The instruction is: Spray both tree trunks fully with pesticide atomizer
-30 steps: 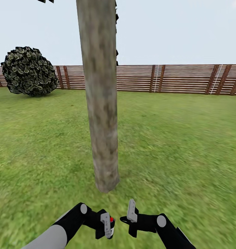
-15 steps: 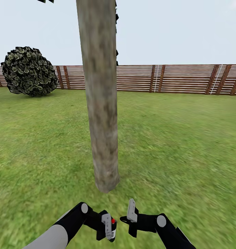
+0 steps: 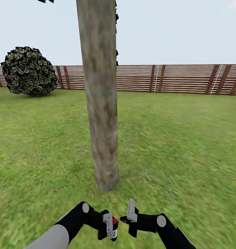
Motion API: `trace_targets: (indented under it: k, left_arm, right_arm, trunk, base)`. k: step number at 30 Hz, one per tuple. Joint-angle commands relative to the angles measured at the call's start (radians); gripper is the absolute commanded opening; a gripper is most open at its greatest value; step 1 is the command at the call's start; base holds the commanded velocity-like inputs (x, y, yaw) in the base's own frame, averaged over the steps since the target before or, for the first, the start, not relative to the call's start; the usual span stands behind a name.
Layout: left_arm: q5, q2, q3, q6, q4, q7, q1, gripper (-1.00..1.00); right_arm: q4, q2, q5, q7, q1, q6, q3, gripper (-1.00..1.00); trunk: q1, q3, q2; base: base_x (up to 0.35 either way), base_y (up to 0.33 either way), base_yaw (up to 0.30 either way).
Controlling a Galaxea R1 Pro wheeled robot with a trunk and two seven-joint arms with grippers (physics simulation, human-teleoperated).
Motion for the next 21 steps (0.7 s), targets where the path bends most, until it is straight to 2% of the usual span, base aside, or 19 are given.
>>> trace_targets:
  k: [1,10,14,21]
  left_arm:
    - [0.0,-0.002,0.0,0.0,0.0,0.0,0.0,-1.0]
    - [0.0,-0.008,0.0,0.0,0.0,0.0,0.0,-1.0]
    - [0.0,-0.018,0.0,0.0,-0.001,0.0,0.0,-1.0]
    - [0.002,-0.019,0.0,0.0,-0.001,0.0,-0.001,-1.0]
  right_arm:
    - [0.0,0.0,0.0,0.0,0.0,0.0,0.0,-1.0]
    - [-0.001,0.0,0.0,0.0,0.0,0.0,0.0,-1.0]
    - [-0.001,0.0,0.0,0.0,0.0,0.0,0.0,-1.0]
    - [-0.011,0.0,0.0,0.0,0.0,0.0,0.0,-1.0]
  trunk:
    - [0.0,0.0,0.0]
    - [0.0,0.0,0.0]
    - [0.0,0.0,0.0]
    - [0.0,0.0,0.0]
  base:
    - [0.0,0.0,0.0]
    - [0.0,0.0,0.0]
    - [0.0,0.0,0.0]
    - [0.0,0.0,0.0]
